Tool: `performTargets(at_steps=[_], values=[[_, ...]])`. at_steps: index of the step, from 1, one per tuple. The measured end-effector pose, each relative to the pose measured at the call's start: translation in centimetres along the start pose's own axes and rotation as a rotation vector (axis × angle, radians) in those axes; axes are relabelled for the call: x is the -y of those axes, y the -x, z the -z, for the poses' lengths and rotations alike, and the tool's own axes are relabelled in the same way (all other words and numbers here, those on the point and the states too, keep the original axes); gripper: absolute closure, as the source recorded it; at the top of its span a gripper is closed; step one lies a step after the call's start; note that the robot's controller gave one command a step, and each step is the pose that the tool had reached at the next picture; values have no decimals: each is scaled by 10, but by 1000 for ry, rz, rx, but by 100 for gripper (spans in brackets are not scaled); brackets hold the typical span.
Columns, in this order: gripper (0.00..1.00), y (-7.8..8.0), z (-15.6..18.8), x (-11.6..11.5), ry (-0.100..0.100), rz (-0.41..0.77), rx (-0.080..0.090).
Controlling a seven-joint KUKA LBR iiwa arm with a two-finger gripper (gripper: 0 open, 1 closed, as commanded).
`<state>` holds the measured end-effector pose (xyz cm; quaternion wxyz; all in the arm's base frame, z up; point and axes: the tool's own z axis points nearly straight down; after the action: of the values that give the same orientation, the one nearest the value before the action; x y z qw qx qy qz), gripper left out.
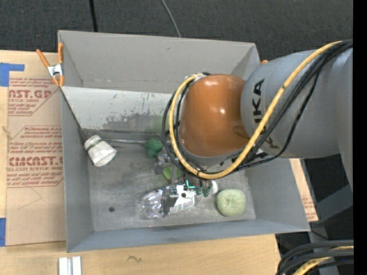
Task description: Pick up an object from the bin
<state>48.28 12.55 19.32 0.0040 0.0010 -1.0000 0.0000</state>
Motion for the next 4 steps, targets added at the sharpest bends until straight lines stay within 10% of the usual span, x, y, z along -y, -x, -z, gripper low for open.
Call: performTargets(at_steps=[1, 3, 4], values=[[0, 2, 4, 1, 1, -1, 8], [0, 20, -108, 78, 1, 118, 10], [0, 15, -101, 55, 0, 126, 7]])
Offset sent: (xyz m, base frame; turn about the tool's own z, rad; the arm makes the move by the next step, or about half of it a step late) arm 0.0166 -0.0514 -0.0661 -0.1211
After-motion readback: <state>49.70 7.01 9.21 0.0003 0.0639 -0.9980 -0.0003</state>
